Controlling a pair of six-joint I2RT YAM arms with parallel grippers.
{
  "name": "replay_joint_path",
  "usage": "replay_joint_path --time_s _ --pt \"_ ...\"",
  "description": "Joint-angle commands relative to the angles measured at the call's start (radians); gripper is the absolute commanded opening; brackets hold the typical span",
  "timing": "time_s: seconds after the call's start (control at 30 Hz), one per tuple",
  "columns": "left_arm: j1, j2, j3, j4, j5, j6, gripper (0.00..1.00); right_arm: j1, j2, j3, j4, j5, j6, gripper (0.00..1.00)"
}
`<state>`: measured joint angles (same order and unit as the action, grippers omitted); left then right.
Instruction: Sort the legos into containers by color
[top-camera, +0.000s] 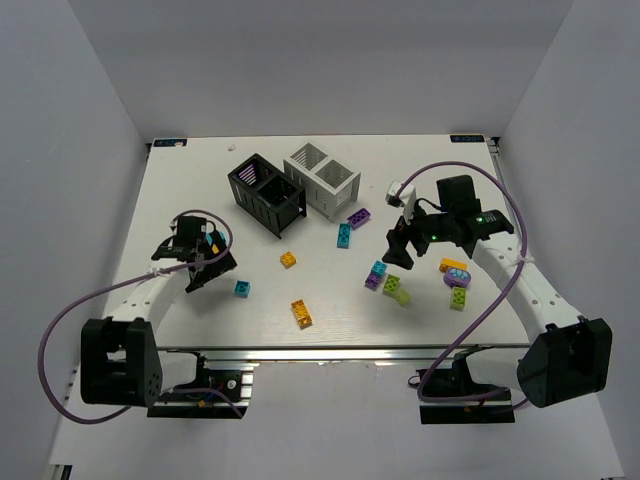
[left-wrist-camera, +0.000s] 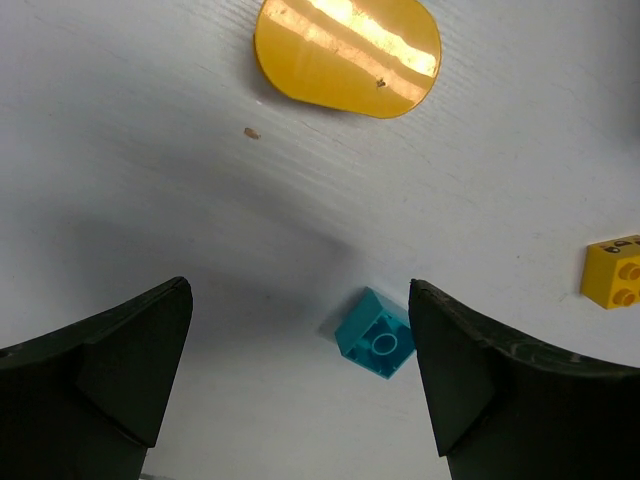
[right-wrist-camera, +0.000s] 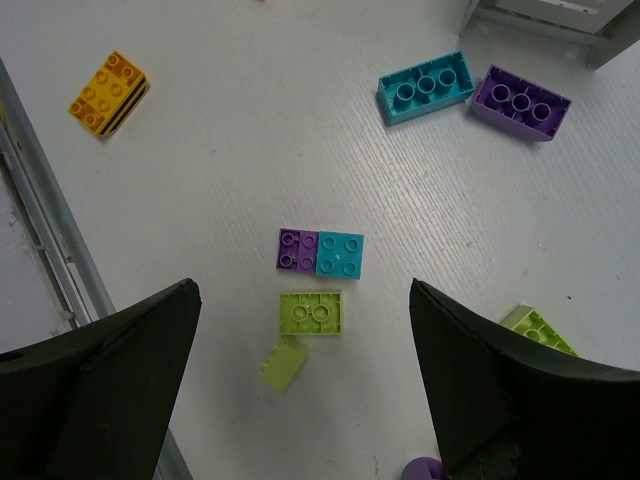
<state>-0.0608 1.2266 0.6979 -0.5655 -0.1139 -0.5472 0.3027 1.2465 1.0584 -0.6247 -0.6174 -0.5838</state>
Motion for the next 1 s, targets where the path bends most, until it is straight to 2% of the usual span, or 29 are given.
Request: replay_joint_path --time_s 0.0,0.63,0.97 --pt "0.006 0.045 0.018 0.039 0.017 0.044 0.98 0.004 -0.025 0.019 0.037 -0.018 -0.013 0.89" --pt "-0.004 0.372 0.268 0.093 -0.110 0.102 0.96 0.003 0.011 0.017 0.074 -0.018 -0.016 0.89" --pt "-0.004 0.452 0.307 0.116 -0.168 0.139 0.93 0.004 0.016 0.012 0.082 -0.015 -0.016 0.89"
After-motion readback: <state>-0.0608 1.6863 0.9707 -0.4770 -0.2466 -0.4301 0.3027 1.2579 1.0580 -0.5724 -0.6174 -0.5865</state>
